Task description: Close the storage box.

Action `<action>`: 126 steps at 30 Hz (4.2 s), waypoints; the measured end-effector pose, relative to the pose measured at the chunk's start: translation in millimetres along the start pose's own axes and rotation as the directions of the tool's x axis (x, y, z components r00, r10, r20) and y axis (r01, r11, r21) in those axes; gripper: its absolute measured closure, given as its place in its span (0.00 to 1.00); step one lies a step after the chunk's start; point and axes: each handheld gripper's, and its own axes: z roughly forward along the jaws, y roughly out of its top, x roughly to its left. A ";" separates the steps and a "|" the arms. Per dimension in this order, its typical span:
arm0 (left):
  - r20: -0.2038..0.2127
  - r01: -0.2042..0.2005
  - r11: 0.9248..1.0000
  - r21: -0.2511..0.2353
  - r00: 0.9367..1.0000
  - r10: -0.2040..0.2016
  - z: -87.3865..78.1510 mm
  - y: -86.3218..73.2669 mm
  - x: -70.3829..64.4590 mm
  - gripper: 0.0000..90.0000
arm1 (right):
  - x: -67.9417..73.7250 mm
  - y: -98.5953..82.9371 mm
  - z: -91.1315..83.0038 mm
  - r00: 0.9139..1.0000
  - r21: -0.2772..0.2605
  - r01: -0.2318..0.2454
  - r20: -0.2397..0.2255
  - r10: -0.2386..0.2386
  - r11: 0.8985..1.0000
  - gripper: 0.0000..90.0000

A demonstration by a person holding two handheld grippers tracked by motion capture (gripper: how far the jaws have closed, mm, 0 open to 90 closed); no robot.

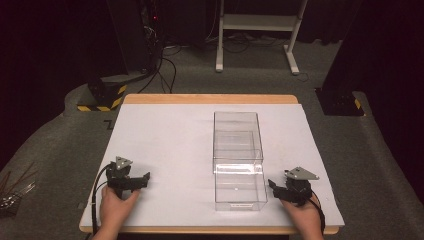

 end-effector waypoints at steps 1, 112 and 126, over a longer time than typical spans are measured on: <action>-0.001 -0.001 1.000 0.000 1.000 0.001 -0.1 0.0 -0.2 0.02 | -0.5 -0.1 0.0 1.000 -0.001 -0.010 -0.003 0.010 1.000 0.29; -0.006 -0.003 1.000 -0.001 1.000 0.003 -0.2 -0.2 -0.6 0.02 | 63.7 8.9 -83.8 0.970 -0.263 -0.009 -0.237 -0.055 0.965 0.24; -0.007 -0.003 1.000 -0.001 1.000 0.003 -0.2 -0.1 -0.6 0.02 | 67.5 9.7 -76.3 0.971 -0.264 -0.007 -0.233 -0.057 0.964 0.23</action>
